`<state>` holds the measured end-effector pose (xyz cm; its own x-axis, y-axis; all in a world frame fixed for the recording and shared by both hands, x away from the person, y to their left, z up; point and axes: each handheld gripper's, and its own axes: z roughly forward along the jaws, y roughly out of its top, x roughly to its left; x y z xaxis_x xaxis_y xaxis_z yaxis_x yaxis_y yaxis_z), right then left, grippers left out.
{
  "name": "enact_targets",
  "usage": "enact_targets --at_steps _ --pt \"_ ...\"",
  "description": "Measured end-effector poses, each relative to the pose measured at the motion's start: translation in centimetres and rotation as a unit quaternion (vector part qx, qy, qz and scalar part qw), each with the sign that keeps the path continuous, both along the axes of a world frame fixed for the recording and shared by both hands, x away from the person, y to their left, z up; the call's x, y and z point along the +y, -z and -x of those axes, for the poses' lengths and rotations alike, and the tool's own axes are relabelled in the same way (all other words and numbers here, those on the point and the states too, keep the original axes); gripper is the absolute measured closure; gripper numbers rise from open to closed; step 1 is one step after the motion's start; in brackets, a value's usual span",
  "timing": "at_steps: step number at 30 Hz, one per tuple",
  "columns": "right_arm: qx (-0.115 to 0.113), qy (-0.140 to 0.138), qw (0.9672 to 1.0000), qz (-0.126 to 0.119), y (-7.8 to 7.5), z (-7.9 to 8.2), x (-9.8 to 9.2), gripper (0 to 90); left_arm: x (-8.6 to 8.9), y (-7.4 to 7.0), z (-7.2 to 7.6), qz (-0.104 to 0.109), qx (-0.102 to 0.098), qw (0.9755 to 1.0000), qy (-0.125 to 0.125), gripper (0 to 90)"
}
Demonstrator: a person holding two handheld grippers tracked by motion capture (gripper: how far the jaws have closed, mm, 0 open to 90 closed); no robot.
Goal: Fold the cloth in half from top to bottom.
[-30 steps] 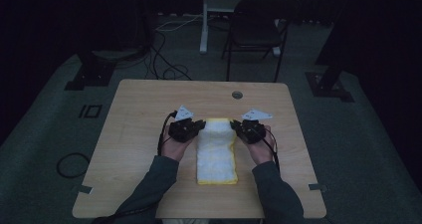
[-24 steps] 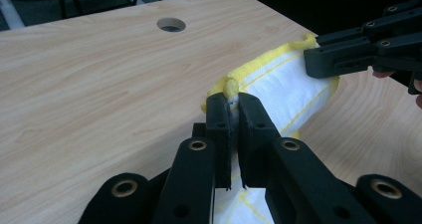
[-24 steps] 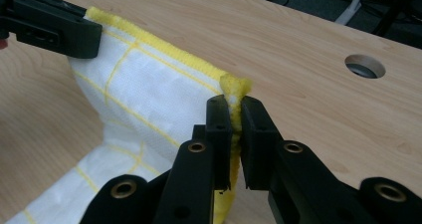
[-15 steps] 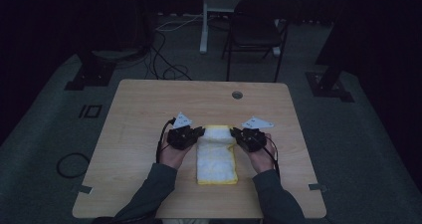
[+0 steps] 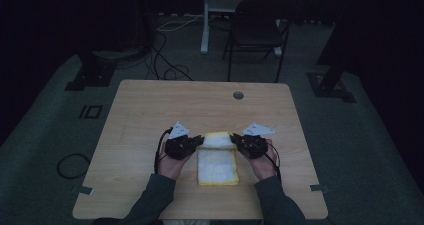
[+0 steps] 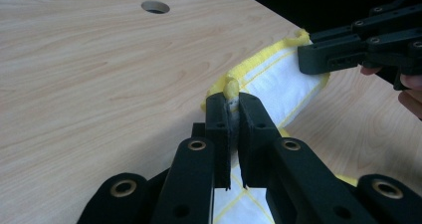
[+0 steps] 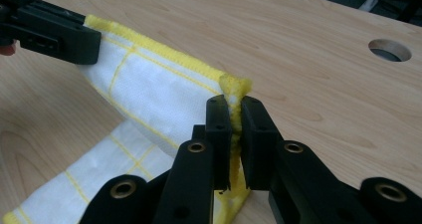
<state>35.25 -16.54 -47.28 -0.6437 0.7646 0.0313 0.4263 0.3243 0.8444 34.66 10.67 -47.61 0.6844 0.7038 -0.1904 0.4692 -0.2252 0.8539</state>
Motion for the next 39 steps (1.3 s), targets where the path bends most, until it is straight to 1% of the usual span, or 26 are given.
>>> enact_targets --at_steps 3,16,19,22,30,39 --pt "0.002 -0.001 1.0 -0.002 0.1 0.1 0.0 83.9 0.0 0.2 0.2 -0.001 0.001 1.0 0.001 85.1" --pt "0.012 -0.003 0.9999 -0.007 1.1 1.2 -0.3 84.0 -0.1 1.2 1.3 0.003 0.015 0.9999 0.006 85.1" --pt "0.017 -0.002 0.9998 -0.008 1.5 1.5 -0.5 84.0 -0.2 1.4 1.6 0.001 0.015 0.9999 0.008 85.1" --pt "0.021 -0.002 0.9997 -0.009 1.9 1.9 -0.5 84.0 -0.2 1.7 1.8 -0.002 0.019 0.9998 0.01 85.1" --pt "0.027 -0.006 0.9996 -0.009 2.3 2.4 -0.5 84.0 0.0 2.2 2.2 -0.002 0.026 0.9996 0.01 85.0" --pt "0.033 -0.011 0.9994 -0.001 2.8 3.0 -0.4 84.0 0.0 2.9 2.6 -0.005 0.034 0.9994 0.011 85.1"
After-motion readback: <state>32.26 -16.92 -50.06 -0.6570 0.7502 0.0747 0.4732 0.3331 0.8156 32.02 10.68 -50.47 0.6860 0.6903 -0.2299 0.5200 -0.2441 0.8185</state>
